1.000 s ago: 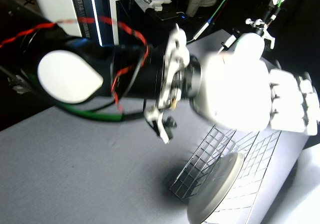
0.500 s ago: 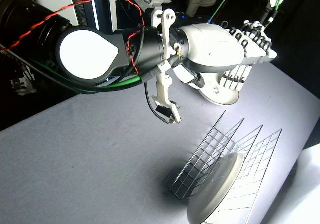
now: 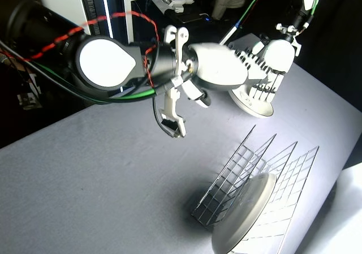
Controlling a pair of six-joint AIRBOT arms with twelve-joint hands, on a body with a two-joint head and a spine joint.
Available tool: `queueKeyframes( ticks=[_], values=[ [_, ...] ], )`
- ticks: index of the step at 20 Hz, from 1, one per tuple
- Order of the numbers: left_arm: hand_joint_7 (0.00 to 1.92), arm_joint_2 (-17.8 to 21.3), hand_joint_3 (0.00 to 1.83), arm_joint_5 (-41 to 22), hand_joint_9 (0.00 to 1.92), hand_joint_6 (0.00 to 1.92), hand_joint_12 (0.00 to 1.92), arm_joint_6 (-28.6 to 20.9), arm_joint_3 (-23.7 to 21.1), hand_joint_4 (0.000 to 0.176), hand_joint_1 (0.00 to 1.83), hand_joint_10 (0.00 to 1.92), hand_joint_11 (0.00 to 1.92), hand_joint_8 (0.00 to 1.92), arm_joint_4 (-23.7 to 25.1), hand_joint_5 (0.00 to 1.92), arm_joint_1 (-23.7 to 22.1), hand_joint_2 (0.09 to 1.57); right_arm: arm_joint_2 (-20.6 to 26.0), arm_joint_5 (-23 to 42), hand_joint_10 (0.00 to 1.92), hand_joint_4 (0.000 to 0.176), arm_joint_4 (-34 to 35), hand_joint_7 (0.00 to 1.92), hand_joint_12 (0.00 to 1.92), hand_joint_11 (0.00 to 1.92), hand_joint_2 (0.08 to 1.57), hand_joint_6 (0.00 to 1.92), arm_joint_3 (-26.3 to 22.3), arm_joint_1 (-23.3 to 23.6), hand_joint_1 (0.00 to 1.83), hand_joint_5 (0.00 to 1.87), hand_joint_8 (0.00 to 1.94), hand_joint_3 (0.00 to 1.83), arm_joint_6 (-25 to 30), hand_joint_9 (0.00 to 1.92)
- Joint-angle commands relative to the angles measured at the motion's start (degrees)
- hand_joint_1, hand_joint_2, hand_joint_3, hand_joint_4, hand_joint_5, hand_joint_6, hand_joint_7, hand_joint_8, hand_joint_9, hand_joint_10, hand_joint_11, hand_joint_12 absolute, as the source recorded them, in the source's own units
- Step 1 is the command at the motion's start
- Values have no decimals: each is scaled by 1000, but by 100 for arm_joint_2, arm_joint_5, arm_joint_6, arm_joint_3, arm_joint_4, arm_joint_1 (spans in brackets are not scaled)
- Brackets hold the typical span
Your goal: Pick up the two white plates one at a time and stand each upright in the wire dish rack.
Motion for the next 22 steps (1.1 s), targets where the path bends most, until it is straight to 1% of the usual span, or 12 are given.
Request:
queueKeyframes(
  ticks=[1,2,3,8,9,10,12,13,15,19,20,22],
  values=[
    [129,-174,0,-118,110,13,215,-49,-50,0,0,2,8,10,601,121,148,1245,-40,384,0,0,255,0,0,0,978,0,-3,7,1411,0,0,11,-15,0],
    [69,-182,0,-121,49,7,100,-59,-57,0,0,2,1,7,601,68,193,1238,-151,335,0,0,255,0,0,0,987,0,34,-11,1428,0,0,13,-34,0],
    [55,-186,0,-122,34,3,51,-68,-59,0,0,1,0,4,601,54,219,1236,-247,287,0,0,254,0,0,0,992,0,78,-23,1424,0,0,14,-42,0],
    [68,-193,2,-122,44,5,57,-70,-61,0,0,4,6,5,601,67,242,1243,-939,24,0,0,253,0,0,0,1000,0,519,-63,1404,0,0,10,-142,0],
    [88,-196,0,-122,63,5,133,-70,-60,0,0,3,0,3,601,93,242,1242,-1049,-7,0,0,253,0,0,0,989,0,580,-79,1440,0,0,4,-148,0],
    [74,-198,1,-122,49,2,107,-70,-59,0,0,1,0,2,601,77,242,1244,-1137,-9,0,0,253,0,2,4,977,0,631,-104,1476,0,0,0,-169,0],
    [80,-202,2,-122,52,2,106,-70,-54,0,0,1,0,1,601,76,241,1251,-1373,-16,0,0,256,0,0,0,977,0,768,-177,1491,0,0,0,-309,0],
    [99,-206,1,-122,75,1,170,-70,-50,0,0,0,0,0,601,99,241,1244,-1477,-43,0,0,336,0,9,19,984,0,831,-213,1486,0,0,1,-409,0],
    [100,-209,0,-122,78,2,173,-70,-46,0,0,4,0,3,601,110,239,1240,-1717,-168,0,0,706,0,2,1,994,0,983,-300,1494,0,0,6,-761,0],
    [110,-216,0,-122,84,0,179,-70,-42,0,0,5,0,4,602,97,239,1239,-2117,-160,0,0,729,0,0,0,999,0,1334,-372,1479,0,0,6,-811,0],
    [84,-222,0,-122,58,1,112,-74,-34,0,0,5,0,3,602,76,229,1240,-2216,-156,0,0,729,0,0,0,994,0,1444,-387,1482,0,0,3,-842,0],
    [96,-233,0,-122,72,1,167,-84,-15,0,0,3,0,2,602,96,199,1243,-2404,-137,0,0,729,0,2,5,995,0,1661,-427,1514,0,0,3,-856,0]
  ],
)
